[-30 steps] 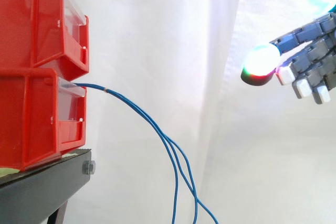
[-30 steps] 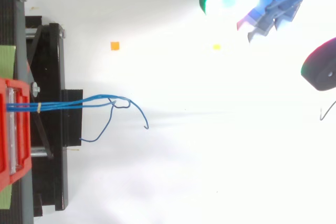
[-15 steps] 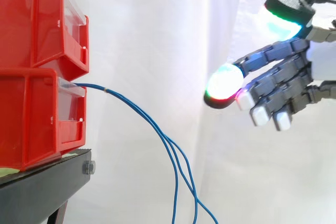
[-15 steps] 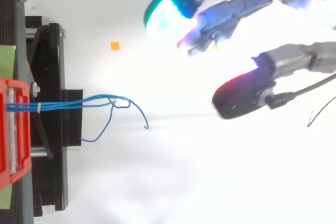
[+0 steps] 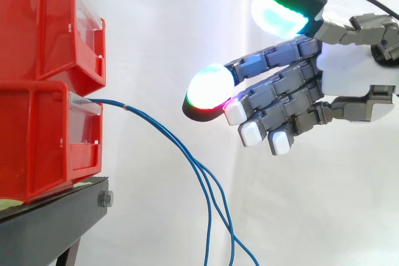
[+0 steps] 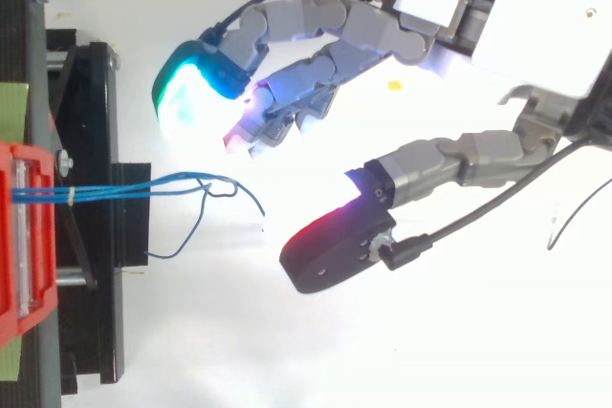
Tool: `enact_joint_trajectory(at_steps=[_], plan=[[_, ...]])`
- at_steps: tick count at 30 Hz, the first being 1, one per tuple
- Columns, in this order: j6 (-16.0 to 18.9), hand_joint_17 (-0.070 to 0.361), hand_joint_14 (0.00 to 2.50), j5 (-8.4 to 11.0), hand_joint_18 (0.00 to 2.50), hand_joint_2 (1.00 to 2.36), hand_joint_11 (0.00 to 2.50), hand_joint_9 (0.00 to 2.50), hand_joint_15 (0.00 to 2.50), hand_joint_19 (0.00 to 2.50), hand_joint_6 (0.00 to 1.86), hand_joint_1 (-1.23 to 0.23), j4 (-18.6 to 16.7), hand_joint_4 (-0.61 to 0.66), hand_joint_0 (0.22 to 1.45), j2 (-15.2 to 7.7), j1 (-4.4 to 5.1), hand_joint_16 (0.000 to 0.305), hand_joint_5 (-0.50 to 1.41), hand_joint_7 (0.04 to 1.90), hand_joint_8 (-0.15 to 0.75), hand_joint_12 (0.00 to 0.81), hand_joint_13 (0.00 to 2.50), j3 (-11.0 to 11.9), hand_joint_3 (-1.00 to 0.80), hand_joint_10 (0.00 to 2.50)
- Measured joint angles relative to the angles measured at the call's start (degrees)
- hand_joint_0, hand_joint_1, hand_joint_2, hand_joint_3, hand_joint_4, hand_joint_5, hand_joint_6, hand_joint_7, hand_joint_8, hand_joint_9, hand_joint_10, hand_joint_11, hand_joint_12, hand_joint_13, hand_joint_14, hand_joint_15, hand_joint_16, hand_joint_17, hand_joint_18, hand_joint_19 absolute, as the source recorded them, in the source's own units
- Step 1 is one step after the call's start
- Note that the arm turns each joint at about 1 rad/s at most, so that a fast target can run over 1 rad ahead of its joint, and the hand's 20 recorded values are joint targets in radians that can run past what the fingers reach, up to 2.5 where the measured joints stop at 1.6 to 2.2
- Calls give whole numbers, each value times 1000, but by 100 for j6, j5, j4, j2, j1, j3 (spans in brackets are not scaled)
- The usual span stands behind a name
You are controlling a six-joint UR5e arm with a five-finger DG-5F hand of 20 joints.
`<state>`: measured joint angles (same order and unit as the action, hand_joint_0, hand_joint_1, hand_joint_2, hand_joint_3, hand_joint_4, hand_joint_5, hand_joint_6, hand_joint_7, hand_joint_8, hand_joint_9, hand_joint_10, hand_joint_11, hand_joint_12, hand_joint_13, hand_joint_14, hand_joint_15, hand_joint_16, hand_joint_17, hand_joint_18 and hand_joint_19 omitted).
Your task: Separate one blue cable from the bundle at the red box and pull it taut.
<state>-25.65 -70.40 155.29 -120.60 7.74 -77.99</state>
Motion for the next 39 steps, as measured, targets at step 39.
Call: enact_joint_trajectory(at_steps=[39], plan=[[660, 128, 18, -279, 733, 1001, 535, 727, 492, 689, 503, -595, -1167, 294, 510, -875, -147, 57, -186, 823, 375, 437, 764, 12, -486, 15]])
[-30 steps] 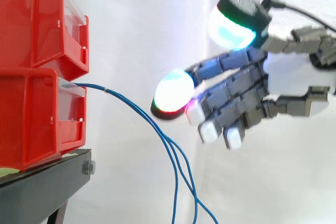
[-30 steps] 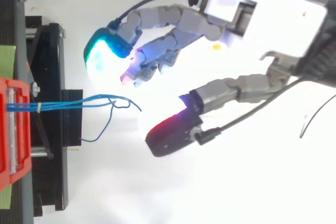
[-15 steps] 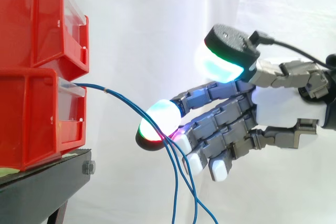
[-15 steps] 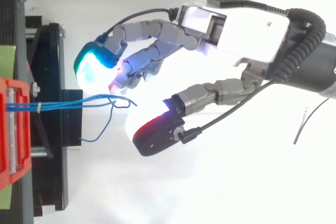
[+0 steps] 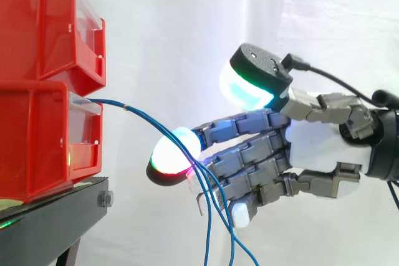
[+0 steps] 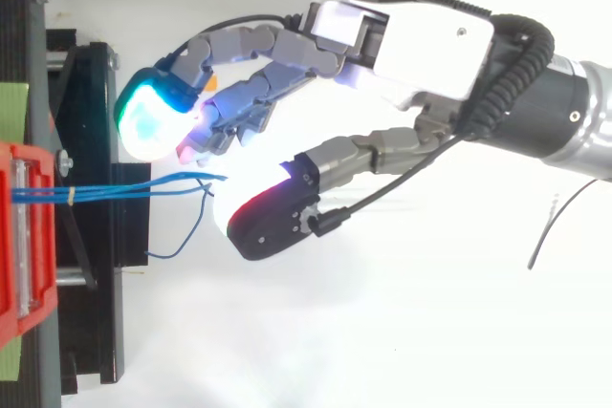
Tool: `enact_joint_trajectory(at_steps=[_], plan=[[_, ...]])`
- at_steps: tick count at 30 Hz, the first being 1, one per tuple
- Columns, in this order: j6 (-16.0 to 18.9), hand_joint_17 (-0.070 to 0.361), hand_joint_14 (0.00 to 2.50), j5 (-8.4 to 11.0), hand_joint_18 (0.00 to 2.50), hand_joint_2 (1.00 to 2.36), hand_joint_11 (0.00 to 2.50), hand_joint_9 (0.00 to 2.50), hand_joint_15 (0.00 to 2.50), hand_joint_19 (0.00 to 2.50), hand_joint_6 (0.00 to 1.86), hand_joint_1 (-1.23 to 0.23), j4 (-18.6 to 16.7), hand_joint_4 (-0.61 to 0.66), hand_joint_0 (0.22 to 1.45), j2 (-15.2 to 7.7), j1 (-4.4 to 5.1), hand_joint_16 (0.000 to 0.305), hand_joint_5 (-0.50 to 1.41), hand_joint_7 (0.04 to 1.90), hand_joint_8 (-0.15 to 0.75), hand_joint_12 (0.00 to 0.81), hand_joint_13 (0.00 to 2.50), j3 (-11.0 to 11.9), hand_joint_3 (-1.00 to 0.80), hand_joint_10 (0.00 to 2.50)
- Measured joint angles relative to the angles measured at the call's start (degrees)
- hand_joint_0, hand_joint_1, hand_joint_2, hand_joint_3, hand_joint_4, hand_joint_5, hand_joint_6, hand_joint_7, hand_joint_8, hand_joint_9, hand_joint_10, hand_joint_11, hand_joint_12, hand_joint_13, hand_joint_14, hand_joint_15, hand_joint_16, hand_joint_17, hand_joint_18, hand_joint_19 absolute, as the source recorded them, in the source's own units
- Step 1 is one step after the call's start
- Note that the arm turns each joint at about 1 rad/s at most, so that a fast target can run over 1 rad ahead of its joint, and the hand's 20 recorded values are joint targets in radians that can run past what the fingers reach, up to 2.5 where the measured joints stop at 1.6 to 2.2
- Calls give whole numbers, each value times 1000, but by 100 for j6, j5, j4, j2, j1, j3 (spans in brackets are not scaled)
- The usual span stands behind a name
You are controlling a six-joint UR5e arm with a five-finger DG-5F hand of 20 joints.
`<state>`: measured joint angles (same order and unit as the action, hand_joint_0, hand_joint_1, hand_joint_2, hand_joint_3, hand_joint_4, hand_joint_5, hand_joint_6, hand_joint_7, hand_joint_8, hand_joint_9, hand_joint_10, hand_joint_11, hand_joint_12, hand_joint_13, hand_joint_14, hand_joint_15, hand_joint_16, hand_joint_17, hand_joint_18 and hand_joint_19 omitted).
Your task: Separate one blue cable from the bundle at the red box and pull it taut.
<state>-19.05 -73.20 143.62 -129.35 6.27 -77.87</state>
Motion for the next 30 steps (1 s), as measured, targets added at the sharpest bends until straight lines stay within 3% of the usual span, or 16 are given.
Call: enact_joint_trajectory(at_steps=[10, 14, 18, 24, 30], plan=[[34, 131, 14, -227, 576, 1001, 538, 685, 437, 650, 503, -607, -547, 296, 507, -150, -29, 58, -182, 825, 368, 440, 596, -1, -487, 15], [38, 131, 14, -316, 570, 1000, 536, 686, 429, 651, 503, -612, -872, 300, 507, -392, -58, 58, -180, 827, 368, 439, 590, 37, -488, 13], [120, 131, 13, -557, 468, 1000, 537, 690, 393, 636, 503, -613, -1225, 315, 508, -555, -74, 58, -176, 833, 369, 433, 485, 127, -488, 15], [333, 129, 11, -693, 361, 1000, 552, 700, 347, 617, 503, -641, -1264, 327, 512, -590, -79, 57, -167, 851, 368, 428, 397, 187, -497, 13], [752, 126, 13, -725, 448, 1000, 587, 726, 361, 620, 503, -680, -1003, 303, 531, -617, -91, 56, -179, 850, 362, 426, 473, 193, -494, 15]])
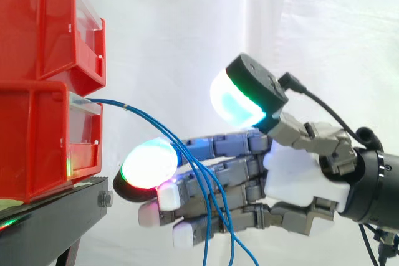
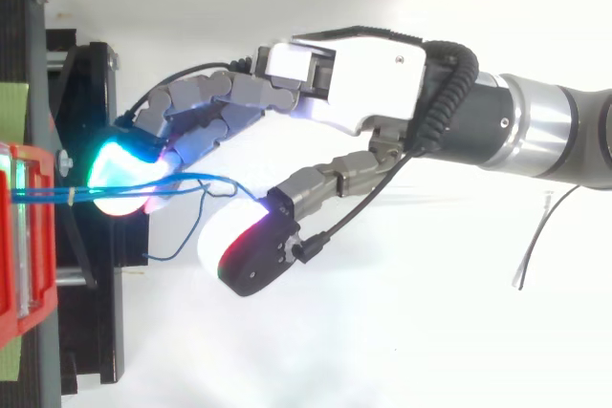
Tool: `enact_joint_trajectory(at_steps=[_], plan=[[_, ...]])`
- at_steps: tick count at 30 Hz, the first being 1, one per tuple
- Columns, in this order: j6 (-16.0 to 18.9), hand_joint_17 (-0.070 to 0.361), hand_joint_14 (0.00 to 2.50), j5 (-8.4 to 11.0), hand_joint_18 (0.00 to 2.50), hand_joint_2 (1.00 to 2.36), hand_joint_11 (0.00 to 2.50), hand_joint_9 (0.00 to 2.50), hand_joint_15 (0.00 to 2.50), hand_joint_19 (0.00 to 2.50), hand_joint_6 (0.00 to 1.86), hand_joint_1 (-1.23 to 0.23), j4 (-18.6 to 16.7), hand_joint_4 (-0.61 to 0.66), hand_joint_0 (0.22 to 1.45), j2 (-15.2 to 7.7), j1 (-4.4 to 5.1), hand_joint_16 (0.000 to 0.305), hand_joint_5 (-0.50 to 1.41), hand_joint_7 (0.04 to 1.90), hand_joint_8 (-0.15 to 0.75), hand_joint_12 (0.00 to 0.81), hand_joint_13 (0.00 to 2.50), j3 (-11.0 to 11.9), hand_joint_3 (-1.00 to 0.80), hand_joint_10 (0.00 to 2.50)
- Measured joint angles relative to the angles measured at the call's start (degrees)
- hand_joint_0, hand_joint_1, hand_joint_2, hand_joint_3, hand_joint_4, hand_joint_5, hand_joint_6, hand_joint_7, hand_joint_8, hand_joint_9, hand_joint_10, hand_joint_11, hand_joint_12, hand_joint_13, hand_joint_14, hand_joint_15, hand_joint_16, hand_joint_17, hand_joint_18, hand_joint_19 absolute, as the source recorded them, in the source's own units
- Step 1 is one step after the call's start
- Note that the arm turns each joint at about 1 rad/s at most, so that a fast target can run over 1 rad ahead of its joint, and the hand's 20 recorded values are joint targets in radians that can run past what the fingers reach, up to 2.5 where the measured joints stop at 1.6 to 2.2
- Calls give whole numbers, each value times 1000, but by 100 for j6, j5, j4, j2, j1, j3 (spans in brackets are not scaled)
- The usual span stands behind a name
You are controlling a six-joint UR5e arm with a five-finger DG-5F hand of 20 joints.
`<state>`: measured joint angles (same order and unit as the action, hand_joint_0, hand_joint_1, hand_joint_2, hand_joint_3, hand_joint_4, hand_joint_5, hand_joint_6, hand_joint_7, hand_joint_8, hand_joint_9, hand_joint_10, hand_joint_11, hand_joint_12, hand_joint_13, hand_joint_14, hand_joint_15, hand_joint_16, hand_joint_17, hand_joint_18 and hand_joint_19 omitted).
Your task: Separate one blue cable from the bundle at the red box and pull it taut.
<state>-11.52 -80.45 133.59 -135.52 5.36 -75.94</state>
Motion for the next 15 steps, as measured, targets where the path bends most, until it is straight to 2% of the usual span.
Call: enact_joint_trajectory(at_steps=[3, 5, 7, 15], plan=[[275, 125, 13, -16, 487, 1000, 591, 738, 393, 628, 503, -679, 72, 302, 536, -16, -11, 56, -178, 847, 365, 429, 532, 2, -489, 15], [388, 125, 15, -23, 616, 1002, 607, 771, 442, 652, 503, -676, 100, 304, 539, -22, -18, 56, -178, 848, 366, 429, 643, 3, -486, 14], [439, 122, 17, -29, 685, 1002, 626, 797, 497, 698, 503, -676, 116, 279, 575, -24, -30, 54, -188, 844, 362, 426, 747, 4, -473, 17], [568, 119, 19, -69, 735, 1003, 655, 800, 539, 719, 503, -700, 139, 254, 628, -26, -86, 53, -211, 835, 342, 419, 800, 4, -459, 15]])
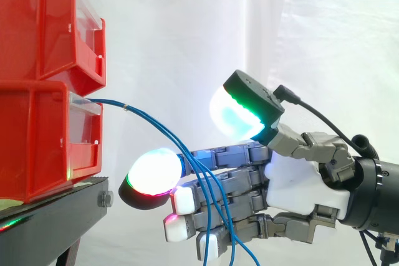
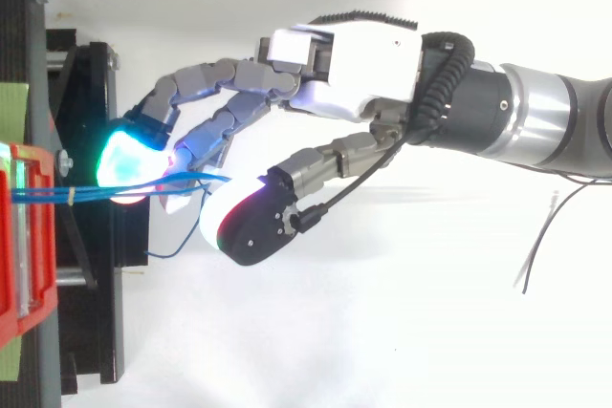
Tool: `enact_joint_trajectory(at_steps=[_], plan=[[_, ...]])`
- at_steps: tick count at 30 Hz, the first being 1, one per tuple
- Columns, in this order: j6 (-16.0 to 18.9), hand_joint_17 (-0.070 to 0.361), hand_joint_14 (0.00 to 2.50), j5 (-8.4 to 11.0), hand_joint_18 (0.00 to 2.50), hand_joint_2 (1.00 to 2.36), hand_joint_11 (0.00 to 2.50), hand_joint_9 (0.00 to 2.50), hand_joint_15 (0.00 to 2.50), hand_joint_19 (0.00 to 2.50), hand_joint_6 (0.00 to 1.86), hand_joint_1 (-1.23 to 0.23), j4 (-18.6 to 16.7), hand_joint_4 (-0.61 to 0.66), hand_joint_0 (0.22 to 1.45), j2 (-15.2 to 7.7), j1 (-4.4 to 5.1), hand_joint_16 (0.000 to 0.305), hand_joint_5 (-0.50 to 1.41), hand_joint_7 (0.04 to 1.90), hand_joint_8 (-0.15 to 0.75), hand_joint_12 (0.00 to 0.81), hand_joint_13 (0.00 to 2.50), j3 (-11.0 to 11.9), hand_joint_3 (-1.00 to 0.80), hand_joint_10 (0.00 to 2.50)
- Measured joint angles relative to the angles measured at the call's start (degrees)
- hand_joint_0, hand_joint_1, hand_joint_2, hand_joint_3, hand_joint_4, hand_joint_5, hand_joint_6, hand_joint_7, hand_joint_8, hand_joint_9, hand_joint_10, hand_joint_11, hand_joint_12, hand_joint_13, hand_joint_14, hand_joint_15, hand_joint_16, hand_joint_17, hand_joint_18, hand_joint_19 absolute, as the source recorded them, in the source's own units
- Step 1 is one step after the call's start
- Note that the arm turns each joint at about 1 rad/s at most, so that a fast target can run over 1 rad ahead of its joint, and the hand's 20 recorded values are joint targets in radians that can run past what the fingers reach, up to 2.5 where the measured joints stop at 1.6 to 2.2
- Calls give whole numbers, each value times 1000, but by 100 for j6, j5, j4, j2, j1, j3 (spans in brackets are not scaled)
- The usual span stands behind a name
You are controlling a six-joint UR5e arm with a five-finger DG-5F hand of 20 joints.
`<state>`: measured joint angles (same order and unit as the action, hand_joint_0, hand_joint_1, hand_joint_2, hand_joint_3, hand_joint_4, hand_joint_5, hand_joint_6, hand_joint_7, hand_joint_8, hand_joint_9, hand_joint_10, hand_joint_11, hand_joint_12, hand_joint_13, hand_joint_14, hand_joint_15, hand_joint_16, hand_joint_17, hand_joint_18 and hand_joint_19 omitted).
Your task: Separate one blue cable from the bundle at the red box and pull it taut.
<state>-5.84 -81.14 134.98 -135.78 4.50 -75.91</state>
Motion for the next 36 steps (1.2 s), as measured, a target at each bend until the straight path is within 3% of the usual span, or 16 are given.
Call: enact_joint_trajectory(at_steps=[12, 22, 36], plan=[[307, 121, 18, -290, 743, 1008, 699, 810, 557, 745, 503, -725, -57, 267, 643, -78, -162, 54, -201, 891, 337, 418, 816, 14, -393, 14], [321, 120, 18, -416, 754, 1008, 713, 821, 567, 742, 503, -721, -46, 275, 649, -90, -174, 53, -196, 900, 342, 416, 823, 189, -383, 14], [534, 118, 20, -854, 778, 1007, 699, 833, 566, 731, 502, -697, -152, 279, 616, -181, -245, 52, -194, 885, 355, 419, 848, 245, -406, 16]])
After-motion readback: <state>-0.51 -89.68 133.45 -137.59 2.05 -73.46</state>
